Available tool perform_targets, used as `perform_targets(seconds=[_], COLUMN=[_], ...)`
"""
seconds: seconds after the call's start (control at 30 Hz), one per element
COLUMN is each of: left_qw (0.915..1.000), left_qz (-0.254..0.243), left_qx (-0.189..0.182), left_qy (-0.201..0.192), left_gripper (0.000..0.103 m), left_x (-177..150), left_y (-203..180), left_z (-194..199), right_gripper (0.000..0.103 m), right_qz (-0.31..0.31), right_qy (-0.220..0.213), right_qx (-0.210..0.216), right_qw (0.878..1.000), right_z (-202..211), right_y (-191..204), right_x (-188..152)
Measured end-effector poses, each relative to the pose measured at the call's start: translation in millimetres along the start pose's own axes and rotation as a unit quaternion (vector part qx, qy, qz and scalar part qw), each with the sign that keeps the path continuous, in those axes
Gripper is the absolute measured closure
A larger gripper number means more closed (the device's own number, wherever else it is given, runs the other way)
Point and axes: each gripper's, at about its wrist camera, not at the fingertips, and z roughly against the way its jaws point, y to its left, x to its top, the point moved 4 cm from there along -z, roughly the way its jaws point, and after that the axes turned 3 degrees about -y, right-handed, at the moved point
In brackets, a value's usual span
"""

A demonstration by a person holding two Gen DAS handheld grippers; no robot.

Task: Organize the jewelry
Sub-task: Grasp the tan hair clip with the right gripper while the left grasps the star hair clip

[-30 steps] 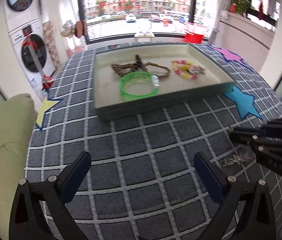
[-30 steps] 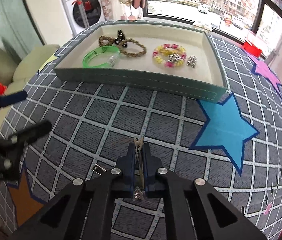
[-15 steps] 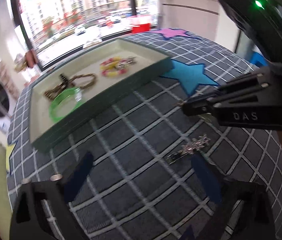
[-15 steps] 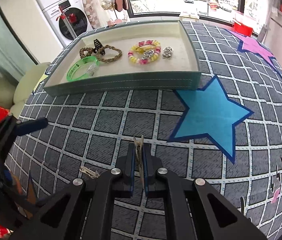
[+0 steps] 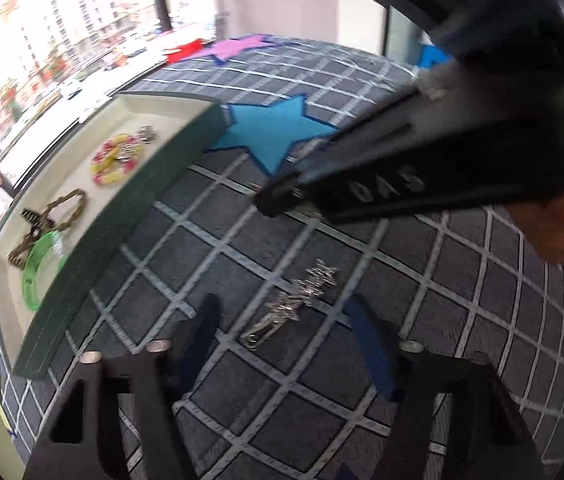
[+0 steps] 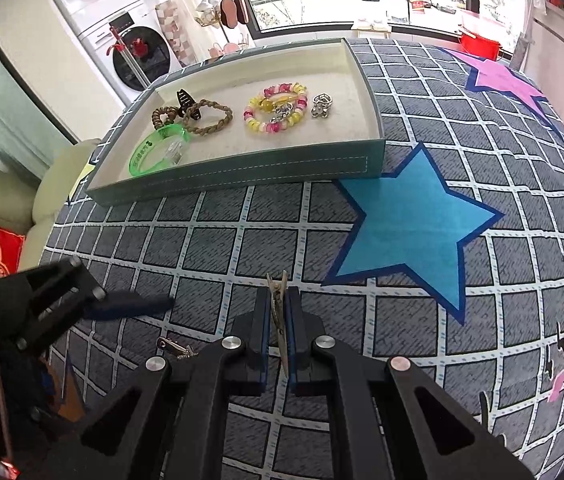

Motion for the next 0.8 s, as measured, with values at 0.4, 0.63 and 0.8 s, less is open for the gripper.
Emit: perform_targets(seconds=[0.4,0.63,0.8], left_qw=[0.9984,0.9891,0.9744], left_qz=[0.057,0.133,0.199], left_qx=[0.003,0.057,0.093], left_qy=[-0.006,-0.026,-0.048], left_gripper=[0.068,0.068,0.068], left_x=[-10.2,-24.4,-32.1], left_y=[7.3,24.4,40.4], left_z=[8.8,22.8,36.1], right_gripper=[0.095,0.095,0.095], right_qz=[-0.013,-0.013,-0.017], right_qy=[-0.005,-0.009,-0.014], right_qx=[0.004,0.007,0.007], right_qw=[1.0,1.0,1.0], right_z=[2.1,6.0,10.3], right_y=[-3.0,1.5,2.1], right_x=[-0.7,-2.5,-3.0])
